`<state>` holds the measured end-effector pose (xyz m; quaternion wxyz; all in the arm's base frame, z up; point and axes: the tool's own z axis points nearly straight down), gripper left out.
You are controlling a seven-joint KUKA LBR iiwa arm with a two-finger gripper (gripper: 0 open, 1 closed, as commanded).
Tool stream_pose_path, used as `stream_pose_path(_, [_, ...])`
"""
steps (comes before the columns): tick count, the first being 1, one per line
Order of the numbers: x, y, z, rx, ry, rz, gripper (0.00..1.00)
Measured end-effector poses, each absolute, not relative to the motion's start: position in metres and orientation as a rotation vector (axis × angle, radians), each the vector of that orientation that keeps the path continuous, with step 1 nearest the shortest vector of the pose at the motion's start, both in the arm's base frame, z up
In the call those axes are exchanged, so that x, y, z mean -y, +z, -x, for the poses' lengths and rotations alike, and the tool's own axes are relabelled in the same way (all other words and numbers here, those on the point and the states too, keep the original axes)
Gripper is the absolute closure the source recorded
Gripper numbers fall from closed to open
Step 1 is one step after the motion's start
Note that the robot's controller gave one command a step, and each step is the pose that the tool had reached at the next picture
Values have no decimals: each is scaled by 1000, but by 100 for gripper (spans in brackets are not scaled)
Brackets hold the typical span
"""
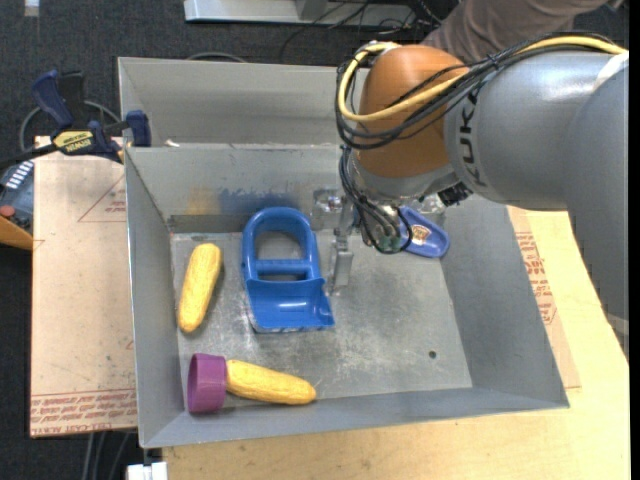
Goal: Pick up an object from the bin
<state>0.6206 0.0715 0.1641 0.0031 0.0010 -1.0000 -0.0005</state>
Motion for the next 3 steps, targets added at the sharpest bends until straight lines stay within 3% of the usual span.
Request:
stream_pose_path(1, [-71,169,-622,3143,-2,0,0])
stream_pose_path(2, [-85,132,-632,3143,-2,-217,0])
stream_pose_path(3, [-126,92,-623,3055,-3,-751,0])
